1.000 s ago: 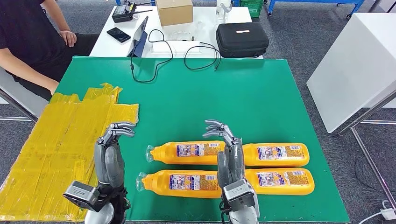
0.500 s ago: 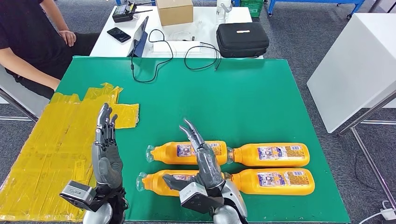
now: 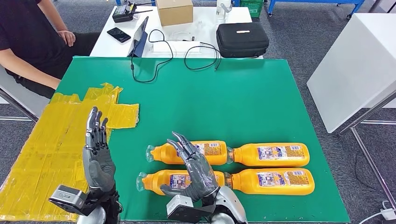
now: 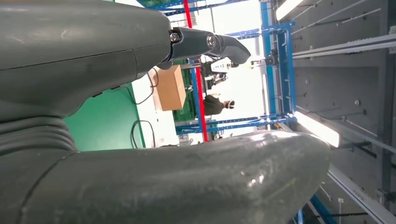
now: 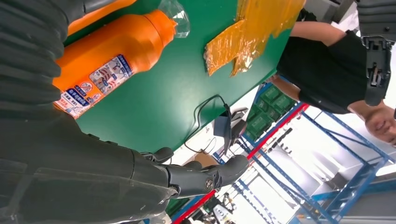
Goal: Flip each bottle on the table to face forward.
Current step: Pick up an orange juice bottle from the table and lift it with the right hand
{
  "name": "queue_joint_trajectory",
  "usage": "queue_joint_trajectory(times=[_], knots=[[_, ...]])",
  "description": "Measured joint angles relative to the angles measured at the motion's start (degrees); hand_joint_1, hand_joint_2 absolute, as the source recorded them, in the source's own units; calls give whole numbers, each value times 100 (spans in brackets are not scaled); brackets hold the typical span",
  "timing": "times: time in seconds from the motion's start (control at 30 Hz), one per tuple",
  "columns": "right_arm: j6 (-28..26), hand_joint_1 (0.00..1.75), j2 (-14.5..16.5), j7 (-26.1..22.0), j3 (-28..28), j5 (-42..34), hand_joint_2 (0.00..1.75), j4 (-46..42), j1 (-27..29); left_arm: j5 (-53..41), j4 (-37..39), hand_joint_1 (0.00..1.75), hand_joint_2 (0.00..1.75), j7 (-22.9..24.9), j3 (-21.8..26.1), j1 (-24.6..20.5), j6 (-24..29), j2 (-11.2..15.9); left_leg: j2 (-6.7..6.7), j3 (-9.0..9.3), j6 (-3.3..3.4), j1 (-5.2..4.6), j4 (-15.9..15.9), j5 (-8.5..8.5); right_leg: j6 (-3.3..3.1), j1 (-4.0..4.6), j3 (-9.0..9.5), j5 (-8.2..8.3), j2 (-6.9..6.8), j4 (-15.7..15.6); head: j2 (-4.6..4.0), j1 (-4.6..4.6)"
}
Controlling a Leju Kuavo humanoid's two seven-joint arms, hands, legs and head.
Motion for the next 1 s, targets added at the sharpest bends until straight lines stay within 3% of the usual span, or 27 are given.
queue_joint_trajectory(times=[0.3,1.0], knots=[[-19,0,-173,254,140,294,175,-7,35,95,-69,0,0,-2,91,77,-17,3,0,0,0,0,0,0,0,0,0,0,0,0,0,0],[192,0,-1395,1685,184,722,175,222,384,460,-382,0,0,-4,792,406,-405,16,0,2,0,-1,1,-2,1,-1,1,0,0,-2,0,-1]])
